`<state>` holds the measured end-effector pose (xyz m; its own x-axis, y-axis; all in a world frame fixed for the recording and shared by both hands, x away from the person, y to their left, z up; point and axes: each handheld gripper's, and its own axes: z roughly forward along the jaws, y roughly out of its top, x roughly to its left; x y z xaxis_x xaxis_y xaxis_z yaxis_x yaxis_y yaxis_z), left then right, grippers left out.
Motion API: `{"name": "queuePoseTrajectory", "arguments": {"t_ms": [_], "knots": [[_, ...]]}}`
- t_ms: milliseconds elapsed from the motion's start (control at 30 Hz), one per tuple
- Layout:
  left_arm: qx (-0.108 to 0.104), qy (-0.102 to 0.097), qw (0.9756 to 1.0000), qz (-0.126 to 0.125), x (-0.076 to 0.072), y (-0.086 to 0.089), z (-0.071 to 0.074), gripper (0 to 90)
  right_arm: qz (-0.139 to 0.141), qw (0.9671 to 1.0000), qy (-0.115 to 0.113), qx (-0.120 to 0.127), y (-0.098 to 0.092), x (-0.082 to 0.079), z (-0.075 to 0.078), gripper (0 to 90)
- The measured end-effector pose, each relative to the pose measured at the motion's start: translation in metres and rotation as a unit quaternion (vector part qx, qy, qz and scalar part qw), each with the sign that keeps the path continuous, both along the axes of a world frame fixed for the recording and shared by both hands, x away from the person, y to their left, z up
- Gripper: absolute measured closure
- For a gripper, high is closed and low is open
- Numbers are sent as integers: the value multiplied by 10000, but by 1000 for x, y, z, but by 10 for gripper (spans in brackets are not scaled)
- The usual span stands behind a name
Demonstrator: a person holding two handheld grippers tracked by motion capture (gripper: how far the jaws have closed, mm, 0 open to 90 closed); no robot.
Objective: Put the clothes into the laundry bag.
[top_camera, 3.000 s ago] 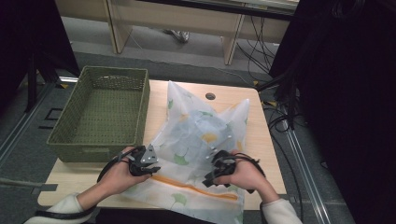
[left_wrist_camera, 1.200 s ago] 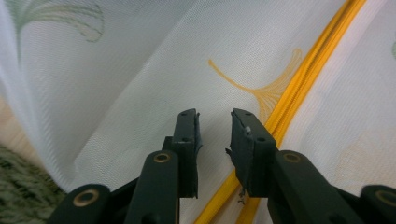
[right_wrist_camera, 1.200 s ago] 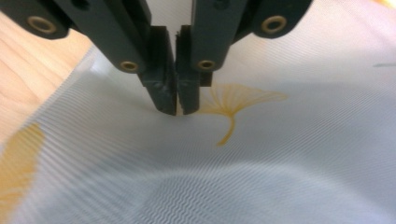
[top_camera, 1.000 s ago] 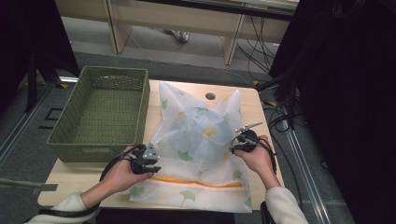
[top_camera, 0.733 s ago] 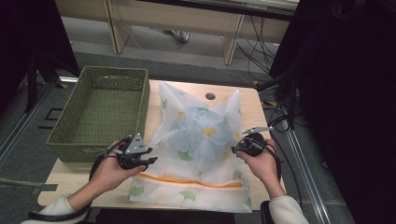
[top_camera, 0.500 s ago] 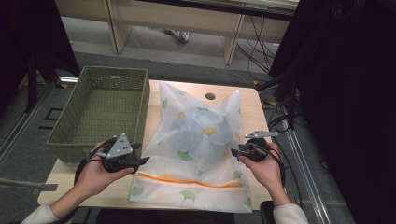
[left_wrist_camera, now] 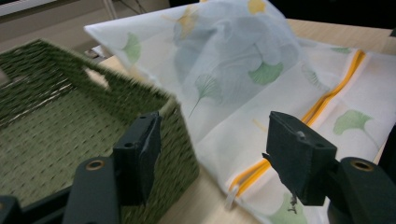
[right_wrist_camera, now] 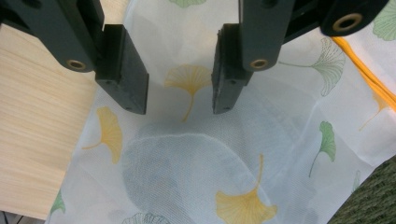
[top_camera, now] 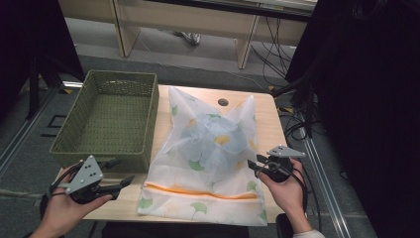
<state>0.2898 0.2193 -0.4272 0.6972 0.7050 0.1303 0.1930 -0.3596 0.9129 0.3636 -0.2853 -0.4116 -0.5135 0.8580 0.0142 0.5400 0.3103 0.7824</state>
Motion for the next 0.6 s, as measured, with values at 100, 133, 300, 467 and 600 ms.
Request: {"name": "queuePoseTrajectory", "arguments": {"t_ms": [100,133,300,467,600], "knots": [[58,-2,9998,171,-5,8,-3,325,-36,9999,-125,31,-1,-4,-1,571],[61,-13,9998,194,-6,9,-3,323,-52,9998,-165,27,0,-6,-1,571],[62,-11,9999,156,-3,5,-6,329,-46,9999,-159,19,1,-8,-6,573],[127,94,9997,186,1,5,-11,335,-55,9998,-194,34,0,-7,-8,574],[123,112,9997,198,1,4,-12,336,-52,9997,-218,56,-1,-6,-9,574]]}}
